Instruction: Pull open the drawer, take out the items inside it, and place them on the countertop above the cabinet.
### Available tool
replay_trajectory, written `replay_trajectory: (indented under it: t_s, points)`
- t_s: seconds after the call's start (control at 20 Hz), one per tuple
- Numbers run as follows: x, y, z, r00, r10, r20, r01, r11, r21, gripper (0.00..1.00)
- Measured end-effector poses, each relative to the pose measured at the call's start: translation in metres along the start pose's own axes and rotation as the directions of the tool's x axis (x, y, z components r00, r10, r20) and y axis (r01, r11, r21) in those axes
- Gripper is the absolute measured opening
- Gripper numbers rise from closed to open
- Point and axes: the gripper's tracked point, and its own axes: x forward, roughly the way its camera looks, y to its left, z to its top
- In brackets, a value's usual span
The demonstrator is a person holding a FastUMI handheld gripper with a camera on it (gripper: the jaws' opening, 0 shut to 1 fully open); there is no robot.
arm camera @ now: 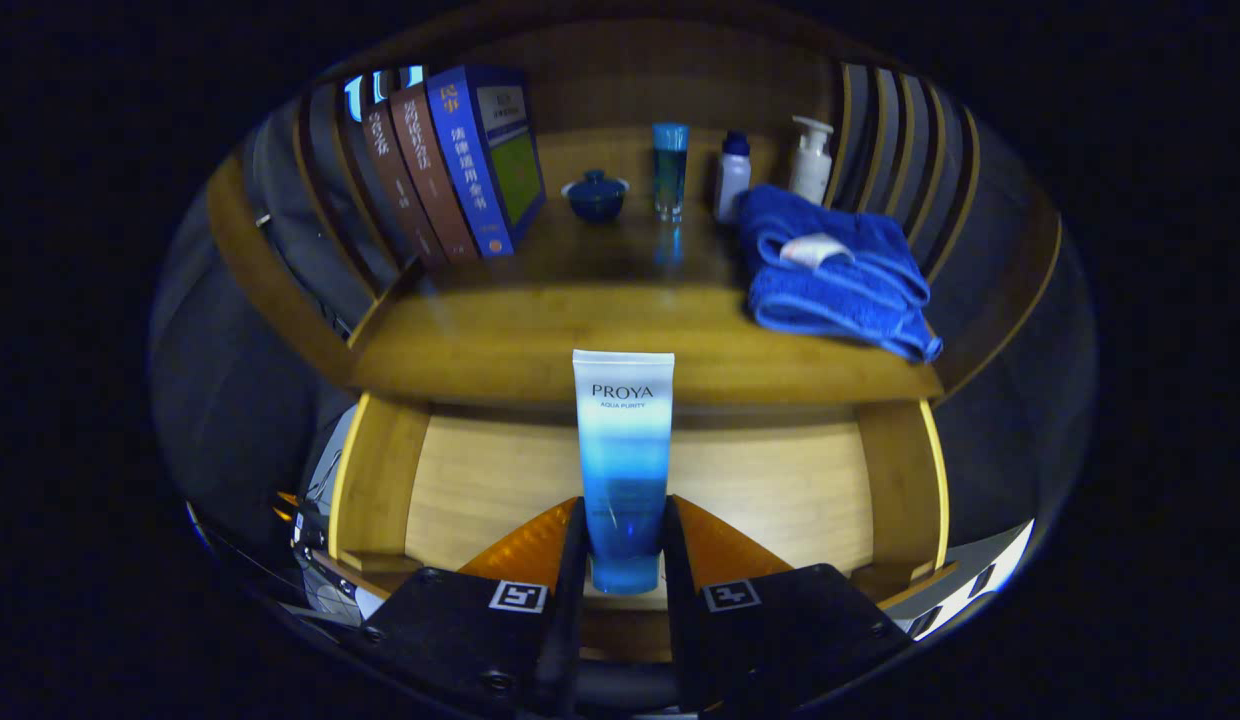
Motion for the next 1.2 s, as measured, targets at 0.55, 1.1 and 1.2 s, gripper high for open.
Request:
replay_trajectory:
  t_s: [0.55, 1.1, 1.2]
  points:
    - [0.102, -0.016, 0.105, 0.999, -0.037, -0.025, 0.038, 0.999, 0.031, 0.42]
    - [0.110, -0.017, 0.121, 0.999, -0.030, 0.039, 0.028, 0.998, 0.057, 0.99]
    - [0.096, -0.018, 0.123, 0.997, -0.027, 0.071, 0.022, 0.998, 0.065, 0.99]
